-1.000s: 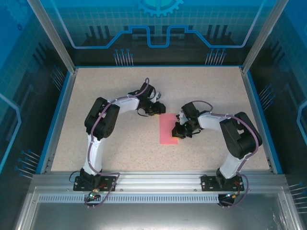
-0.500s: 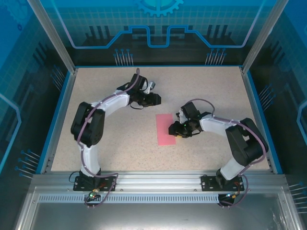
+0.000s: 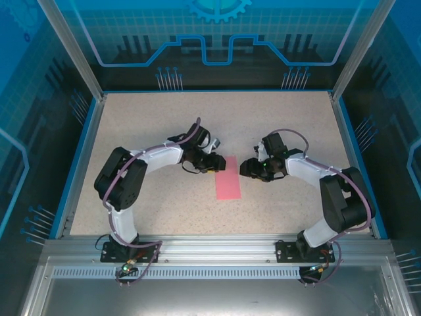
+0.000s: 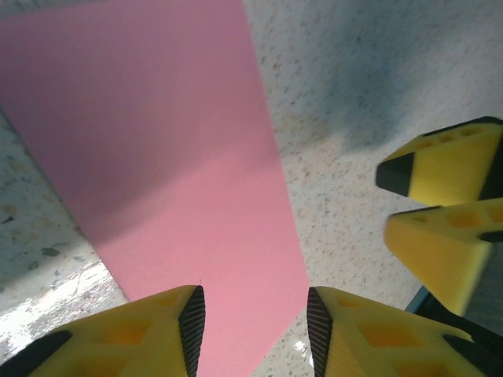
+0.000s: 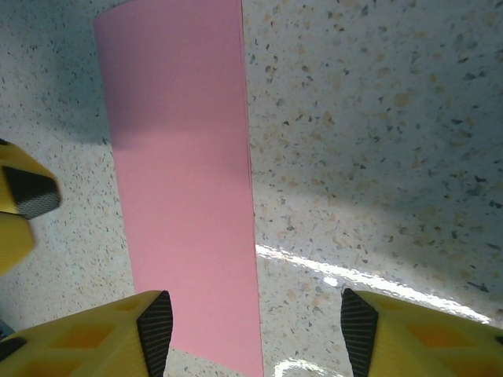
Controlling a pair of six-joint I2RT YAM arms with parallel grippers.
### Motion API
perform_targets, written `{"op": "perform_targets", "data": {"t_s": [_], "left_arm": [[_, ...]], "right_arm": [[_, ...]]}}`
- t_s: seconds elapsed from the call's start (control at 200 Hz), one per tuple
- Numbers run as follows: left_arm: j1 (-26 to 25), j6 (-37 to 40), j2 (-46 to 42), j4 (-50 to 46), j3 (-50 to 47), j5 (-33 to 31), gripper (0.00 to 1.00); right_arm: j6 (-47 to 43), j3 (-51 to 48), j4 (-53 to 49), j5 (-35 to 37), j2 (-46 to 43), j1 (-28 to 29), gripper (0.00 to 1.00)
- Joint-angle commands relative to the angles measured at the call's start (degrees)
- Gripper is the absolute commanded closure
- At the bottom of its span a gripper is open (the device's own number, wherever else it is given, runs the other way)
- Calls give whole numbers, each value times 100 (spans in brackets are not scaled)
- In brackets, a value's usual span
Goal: Fold a paper plane with a square sheet of paper (fold left side to right side)
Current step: Fold the triangle a second time at the center of the table.
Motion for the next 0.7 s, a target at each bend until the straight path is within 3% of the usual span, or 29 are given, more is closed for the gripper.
{"op": "perform_targets", "data": {"t_s": [0.0, 0.44, 0.695], "left_arm": [[-33, -97, 356, -26, 160, -53, 58], [-140, -55, 608, -190, 171, -399, 60], [-167, -69, 573, -123, 121, -389, 59]], "right_arm": [[57, -45, 18, -243, 100, -34, 38], [42, 178, -225, -507, 505, 42, 42], [170, 529, -325, -728, 940, 257, 54]]}}
